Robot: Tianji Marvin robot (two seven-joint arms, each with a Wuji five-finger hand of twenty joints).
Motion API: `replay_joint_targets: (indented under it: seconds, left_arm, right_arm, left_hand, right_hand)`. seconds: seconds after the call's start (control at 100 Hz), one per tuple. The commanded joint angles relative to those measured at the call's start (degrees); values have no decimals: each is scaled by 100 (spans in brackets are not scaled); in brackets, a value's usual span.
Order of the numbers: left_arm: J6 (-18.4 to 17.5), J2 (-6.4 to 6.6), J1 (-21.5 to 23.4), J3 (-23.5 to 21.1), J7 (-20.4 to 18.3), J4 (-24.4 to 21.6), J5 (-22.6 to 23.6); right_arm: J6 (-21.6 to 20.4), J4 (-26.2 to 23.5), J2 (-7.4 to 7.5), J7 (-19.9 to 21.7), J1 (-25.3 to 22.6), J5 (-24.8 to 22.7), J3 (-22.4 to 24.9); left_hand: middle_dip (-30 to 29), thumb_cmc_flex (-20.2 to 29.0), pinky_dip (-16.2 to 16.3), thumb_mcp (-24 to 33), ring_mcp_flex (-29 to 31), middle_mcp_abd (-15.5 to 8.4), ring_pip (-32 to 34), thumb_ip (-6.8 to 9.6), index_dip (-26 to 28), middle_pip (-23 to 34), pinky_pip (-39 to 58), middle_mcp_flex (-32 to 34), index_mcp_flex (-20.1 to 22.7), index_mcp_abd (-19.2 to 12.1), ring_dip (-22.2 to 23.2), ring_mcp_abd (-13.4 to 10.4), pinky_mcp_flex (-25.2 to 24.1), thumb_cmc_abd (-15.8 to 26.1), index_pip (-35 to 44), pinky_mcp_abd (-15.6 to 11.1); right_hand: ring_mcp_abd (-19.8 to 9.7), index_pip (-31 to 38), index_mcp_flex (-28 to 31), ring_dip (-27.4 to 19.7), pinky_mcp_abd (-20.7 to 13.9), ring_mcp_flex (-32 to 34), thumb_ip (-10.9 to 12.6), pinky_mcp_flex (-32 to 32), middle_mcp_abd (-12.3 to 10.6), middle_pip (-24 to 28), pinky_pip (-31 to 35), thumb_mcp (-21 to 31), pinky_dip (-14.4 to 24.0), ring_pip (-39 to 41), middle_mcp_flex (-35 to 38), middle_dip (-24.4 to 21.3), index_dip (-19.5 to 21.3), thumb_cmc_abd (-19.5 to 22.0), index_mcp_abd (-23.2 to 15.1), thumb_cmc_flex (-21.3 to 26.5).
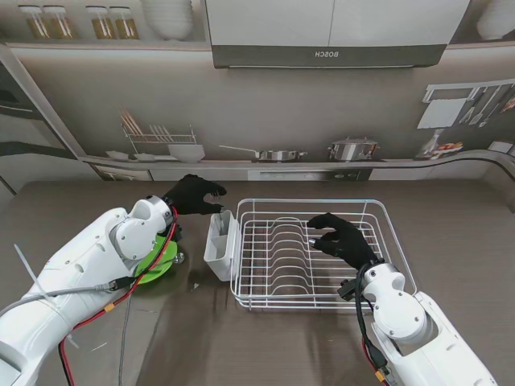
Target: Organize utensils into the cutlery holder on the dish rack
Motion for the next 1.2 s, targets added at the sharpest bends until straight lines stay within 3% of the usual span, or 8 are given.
replay_joint_targets:
  seconds: [0.0, 0.43, 0.72, 1.0, 1.14, 1.19]
  left_arm:
    - [10, 17, 23, -43, -94, -53, 18]
    - [47, 60, 121, -189, -122, -201, 118]
    - [45, 96, 248, -360, -137, -374, 189]
    - [60, 217, 746, -1024, -166, -1061, 562]
    - [86, 303, 1131, -1441, -232, -1472, 876]
    - [103, 327, 1285, -1587, -250, -1608, 976]
  right_arm:
    - [-9, -31, -20, 78, -31, 8, -8]
    - [-7, -35, -20, 83, -34, 13, -5]
    - [0, -33, -21, 82, -33, 16, -5]
    - [10, -36, -21, 79, -32, 9, -6]
    - [5, -36, -21, 73, -32, 0, -12]
    - [4, -40, -21, 74, -34, -1, -15]
  left_hand:
    - [-83, -180, 138, -112, -127, 63, -106, 73, -115, -76, -240, -195, -219, -48, 8, 22, -107, 173, -109, -64]
    - [-275, -230, 260, -321, -227, 116, -192, 99, -332, -297, -650, -482, -602, -115, 3, 19, -13, 279, -256, -21]
    - [-499, -195, 435, -418, -324, 96, -345, 122, -361, -411, -1171, -609, -506, -237, -70, 6, 118, 331, -180, 23]
    - [-632, -171, 609, -486, -343, 99, -428, 139, -351, -426, -1701, -651, -441, -284, -111, -4, 255, 380, -152, 37]
    - [-623, -168, 658, -480, -271, 123, -397, 140, -343, -395, -1700, -591, -382, -167, -94, 15, 311, 390, -132, 59]
    - [-596, -170, 677, -471, -229, 134, -372, 142, -336, -351, -1702, -525, -310, 34, -82, 24, 342, 389, -108, 70]
  right_hand:
    - [-94, -20, -128, -7, -247, -6, 114, -68, -5, -45, -9, -18, 75, 33, -14, -52, -133, 41, -20, -183]
    - [-96, -20, -131, -7, -245, -4, 115, -73, -2, -47, -13, -23, 76, 31, -13, -53, -133, 48, -17, -182]
    - [-103, -17, -130, -6, -244, 2, 116, -73, -5, -45, -14, -29, 77, 33, -13, -51, -133, 50, -10, -182]
    - [-94, -15, -145, -5, -242, -3, 118, -71, 2, -45, -13, -22, 80, 31, -16, -51, -132, 58, 5, -176]
    - [-98, -13, -149, -5, -247, 0, 117, -73, 5, -47, -16, -23, 80, 33, -15, -52, -132, 57, 7, -181]
    - [-97, -12, -147, -6, -249, -5, 117, -72, -1, -48, -16, -25, 80, 30, -18, -52, -132, 59, 2, -183]
